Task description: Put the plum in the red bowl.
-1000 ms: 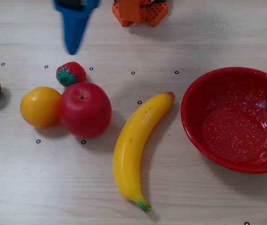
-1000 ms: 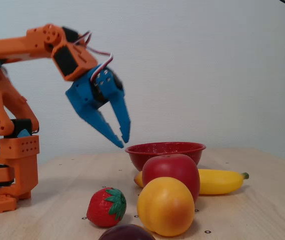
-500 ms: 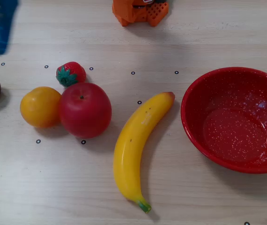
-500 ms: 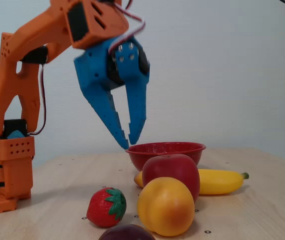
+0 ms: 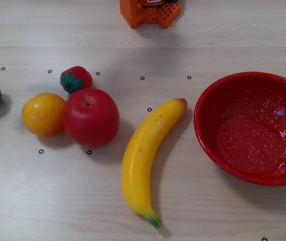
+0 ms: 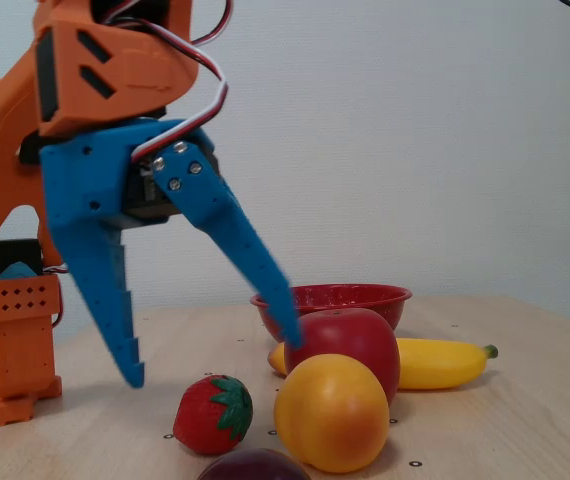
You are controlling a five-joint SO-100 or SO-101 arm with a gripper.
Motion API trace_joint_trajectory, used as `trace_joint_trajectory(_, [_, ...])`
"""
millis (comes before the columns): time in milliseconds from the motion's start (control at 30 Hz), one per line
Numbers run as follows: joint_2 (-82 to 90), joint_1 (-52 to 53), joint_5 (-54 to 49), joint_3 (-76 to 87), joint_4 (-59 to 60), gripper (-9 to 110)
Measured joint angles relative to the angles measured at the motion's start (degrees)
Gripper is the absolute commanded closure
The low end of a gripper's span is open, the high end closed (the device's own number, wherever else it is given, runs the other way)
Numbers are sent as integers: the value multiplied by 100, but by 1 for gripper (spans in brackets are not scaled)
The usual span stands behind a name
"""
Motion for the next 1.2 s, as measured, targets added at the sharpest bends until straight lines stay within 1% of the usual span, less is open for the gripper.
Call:
trace_joint_trajectory(167, [-571,9,141,-448,0,51])
trace_joint_trajectory(333, [-896,0,396,-527,-44,51])
trace_joint_trajectory(467, [-1204,9,501,-615,-360,51])
trace_joint_trajectory(800, [-1380,-158,686,-615,-993,51])
trace_joint_trajectory(1200, [-1617,-149,888,-615,-1063,51])
